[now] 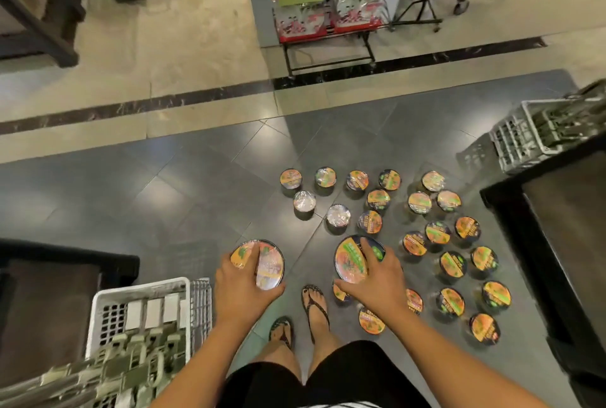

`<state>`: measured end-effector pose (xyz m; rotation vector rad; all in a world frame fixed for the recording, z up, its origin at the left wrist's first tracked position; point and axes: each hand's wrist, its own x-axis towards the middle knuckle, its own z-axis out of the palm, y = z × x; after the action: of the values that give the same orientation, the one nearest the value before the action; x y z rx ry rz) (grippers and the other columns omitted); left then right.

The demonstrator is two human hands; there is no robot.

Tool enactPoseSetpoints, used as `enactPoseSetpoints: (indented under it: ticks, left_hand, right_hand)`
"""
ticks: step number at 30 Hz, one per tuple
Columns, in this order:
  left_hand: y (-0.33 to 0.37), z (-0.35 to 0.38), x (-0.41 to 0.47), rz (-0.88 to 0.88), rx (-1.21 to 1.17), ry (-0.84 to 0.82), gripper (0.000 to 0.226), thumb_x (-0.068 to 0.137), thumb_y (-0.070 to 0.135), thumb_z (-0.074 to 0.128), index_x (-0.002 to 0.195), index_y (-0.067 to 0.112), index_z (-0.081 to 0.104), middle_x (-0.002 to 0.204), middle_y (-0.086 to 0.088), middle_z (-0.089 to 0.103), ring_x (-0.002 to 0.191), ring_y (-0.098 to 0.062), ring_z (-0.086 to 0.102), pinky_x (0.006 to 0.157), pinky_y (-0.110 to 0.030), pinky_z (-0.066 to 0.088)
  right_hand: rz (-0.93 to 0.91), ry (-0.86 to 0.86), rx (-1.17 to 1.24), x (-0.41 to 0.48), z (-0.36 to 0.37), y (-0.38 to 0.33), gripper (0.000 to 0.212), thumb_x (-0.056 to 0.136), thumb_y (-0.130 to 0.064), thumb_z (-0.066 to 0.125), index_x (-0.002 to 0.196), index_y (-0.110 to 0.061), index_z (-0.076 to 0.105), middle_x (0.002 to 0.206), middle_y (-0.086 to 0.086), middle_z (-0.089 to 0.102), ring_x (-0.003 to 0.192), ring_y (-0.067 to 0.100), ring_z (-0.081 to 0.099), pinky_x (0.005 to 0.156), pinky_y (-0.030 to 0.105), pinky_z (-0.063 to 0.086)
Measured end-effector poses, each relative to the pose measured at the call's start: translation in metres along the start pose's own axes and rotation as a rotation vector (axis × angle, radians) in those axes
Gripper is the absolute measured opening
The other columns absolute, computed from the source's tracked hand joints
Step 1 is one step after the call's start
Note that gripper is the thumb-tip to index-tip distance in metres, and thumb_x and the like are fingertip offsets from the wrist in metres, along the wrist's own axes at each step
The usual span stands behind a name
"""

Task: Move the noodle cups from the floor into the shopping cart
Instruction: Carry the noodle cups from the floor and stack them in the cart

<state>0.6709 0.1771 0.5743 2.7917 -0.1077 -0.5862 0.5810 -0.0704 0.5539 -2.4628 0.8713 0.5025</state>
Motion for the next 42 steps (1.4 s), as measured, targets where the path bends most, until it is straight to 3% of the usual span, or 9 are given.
enactPoseSetpoints:
  ticks: [3,7,12,18,24,28,33,42]
  left_hand:
    - [-0.001,0.001,-0.013,0.086,0.042,-0.060,0.098,0.061,0.075,0.066,0.146,0.037,0.036,0.136,-0.014,0.032,0.120,-0.036,0.040,0.095,-0.042,0.045]
    - [0.003,0.007,-0.022,0.251,0.069,-0.125,0.097,0.063,0.072,0.068,0.147,0.039,0.033,0.141,-0.015,0.027,0.126,-0.037,0.035,0.101,-0.045,0.042]
    - [0.022,0.025,-0.050,0.468,0.137,-0.199,0.099,0.057,0.079,0.060,0.145,0.039,0.035,0.137,-0.014,0.031,0.120,-0.037,0.040,0.098,-0.045,0.045]
    - [0.054,0.063,-0.101,0.707,0.312,-0.347,0.101,0.054,0.079,0.057,0.145,0.041,0.034,0.139,-0.017,0.031,0.122,-0.038,0.038,0.101,-0.043,0.042]
    - [0.129,0.112,-0.167,0.980,0.523,-0.407,0.099,0.056,0.077,0.059,0.144,0.040,0.033,0.135,-0.013,0.029,0.115,-0.034,0.040,0.097,-0.037,0.043]
    - [0.199,0.165,-0.232,1.130,0.608,-0.391,0.101,0.058,0.077,0.061,0.146,0.042,0.027,0.142,-0.015,0.025,0.120,-0.037,0.039,0.099,-0.039,0.042]
    - [0.273,0.229,-0.334,1.318,0.679,-0.425,0.101,0.060,0.078,0.061,0.148,0.044,0.023,0.145,-0.021,0.024,0.126,-0.041,0.034,0.103,-0.039,0.037]
    - [0.365,0.294,-0.496,1.774,0.779,-0.575,0.098,0.066,0.073,0.064,0.149,0.045,0.020,0.146,-0.019,0.021,0.132,-0.039,0.026,0.106,-0.039,0.031]
  right_hand:
    - [0.086,0.022,0.036,-0.027,0.003,0.018,0.113,0.059,-0.082,0.062,0.152,-0.038,0.017,0.146,0.015,0.026,0.138,0.033,0.023,0.110,0.041,0.029]
    - [0.241,0.098,0.127,-0.075,0.017,0.040,0.120,0.047,-0.089,0.050,0.150,-0.035,0.023,0.147,0.015,0.025,0.137,0.035,0.024,0.112,0.042,0.028]
    - [0.494,0.171,0.268,-0.157,0.045,0.069,0.112,0.057,-0.077,0.068,0.151,-0.034,0.024,0.147,0.016,0.025,0.135,0.034,0.027,0.110,0.039,0.031]
    - [0.787,0.285,0.415,-0.256,0.074,0.123,0.109,0.060,-0.077,0.066,0.151,-0.032,0.025,0.140,0.016,0.035,0.130,0.032,0.035,0.108,0.036,0.035]
    - [1.094,0.406,0.632,-0.328,0.093,0.208,0.112,0.054,-0.077,0.069,0.149,-0.031,0.030,0.137,0.019,0.038,0.128,0.036,0.038,0.107,0.039,0.035]
    - [1.195,0.479,0.670,-0.374,0.109,0.273,0.120,0.039,-0.087,0.047,0.145,-0.032,0.038,0.130,0.022,0.047,0.121,0.039,0.047,0.100,0.039,0.041]
    - [1.324,0.513,0.723,-0.442,0.107,0.337,0.110,0.051,-0.076,0.068,0.146,-0.036,0.032,0.132,0.016,0.041,0.124,0.035,0.041,0.103,0.036,0.037]
    - [1.608,0.851,0.970,-0.542,0.113,0.404,0.112,0.057,-0.070,0.077,0.150,-0.032,0.029,0.140,0.019,0.032,0.130,0.040,0.034,0.106,0.045,0.033]
